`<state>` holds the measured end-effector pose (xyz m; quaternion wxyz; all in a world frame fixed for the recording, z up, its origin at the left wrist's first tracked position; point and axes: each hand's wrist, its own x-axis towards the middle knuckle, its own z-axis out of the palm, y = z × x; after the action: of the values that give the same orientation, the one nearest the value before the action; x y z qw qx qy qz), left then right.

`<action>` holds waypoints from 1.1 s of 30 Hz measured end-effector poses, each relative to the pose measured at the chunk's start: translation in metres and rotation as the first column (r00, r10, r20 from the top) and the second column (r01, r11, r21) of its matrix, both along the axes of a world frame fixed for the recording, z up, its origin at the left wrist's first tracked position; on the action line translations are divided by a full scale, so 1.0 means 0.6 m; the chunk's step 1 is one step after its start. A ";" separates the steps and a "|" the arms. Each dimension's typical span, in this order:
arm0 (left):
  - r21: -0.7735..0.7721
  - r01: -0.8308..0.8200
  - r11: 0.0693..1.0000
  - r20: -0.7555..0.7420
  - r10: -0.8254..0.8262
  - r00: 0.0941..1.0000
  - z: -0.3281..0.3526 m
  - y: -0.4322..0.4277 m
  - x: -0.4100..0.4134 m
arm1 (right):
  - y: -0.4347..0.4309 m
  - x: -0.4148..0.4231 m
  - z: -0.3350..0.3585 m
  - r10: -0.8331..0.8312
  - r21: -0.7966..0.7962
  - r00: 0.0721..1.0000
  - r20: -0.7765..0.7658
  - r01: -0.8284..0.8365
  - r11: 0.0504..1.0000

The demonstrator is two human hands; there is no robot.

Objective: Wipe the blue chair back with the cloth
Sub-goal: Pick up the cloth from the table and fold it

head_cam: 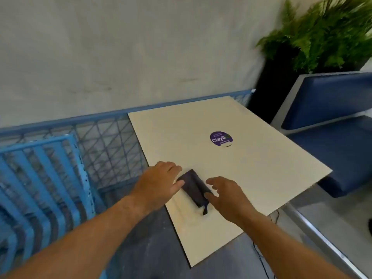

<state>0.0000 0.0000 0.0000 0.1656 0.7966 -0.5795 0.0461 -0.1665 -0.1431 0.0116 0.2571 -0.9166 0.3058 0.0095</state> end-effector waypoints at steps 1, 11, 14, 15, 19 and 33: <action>0.001 0.022 1.000 -0.015 -0.022 1.000 -0.013 -0.015 0.013 | -0.005 0.017 -0.013 -0.004 0.002 1.000 -0.028 0.004 1.000; 0.356 0.174 0.918 -0.037 -0.172 0.984 -0.126 -0.144 0.067 | -0.033 0.124 -0.163 -0.159 0.012 0.967 -0.199 0.164 0.986; 0.407 0.218 0.887 -0.107 -0.191 0.976 -0.143 -0.166 0.073 | -0.026 0.138 -0.196 -0.166 -0.001 0.959 -0.230 0.170 0.985; 0.423 0.225 0.878 -0.137 -0.184 0.973 -0.149 -0.171 0.074 | -0.023 0.142 -0.205 -0.154 -0.028 0.959 -0.239 0.152 0.988; 0.481 0.185 0.857 -0.244 -0.072 0.967 -0.178 -0.190 0.084 | -0.021 0.153 -0.216 -0.108 -0.142 0.954 -0.278 0.070 0.987; 0.444 0.187 0.876 -0.185 -0.115 0.976 -0.179 -0.208 0.093 | -0.055 0.191 -0.209 -0.115 -0.203 0.934 -0.338 0.047 0.978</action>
<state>0.0560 -0.1249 -0.1075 0.0200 0.7665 -0.6199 -0.1665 -0.0521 -0.1760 -0.1135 0.1097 -0.9076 0.3835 0.1310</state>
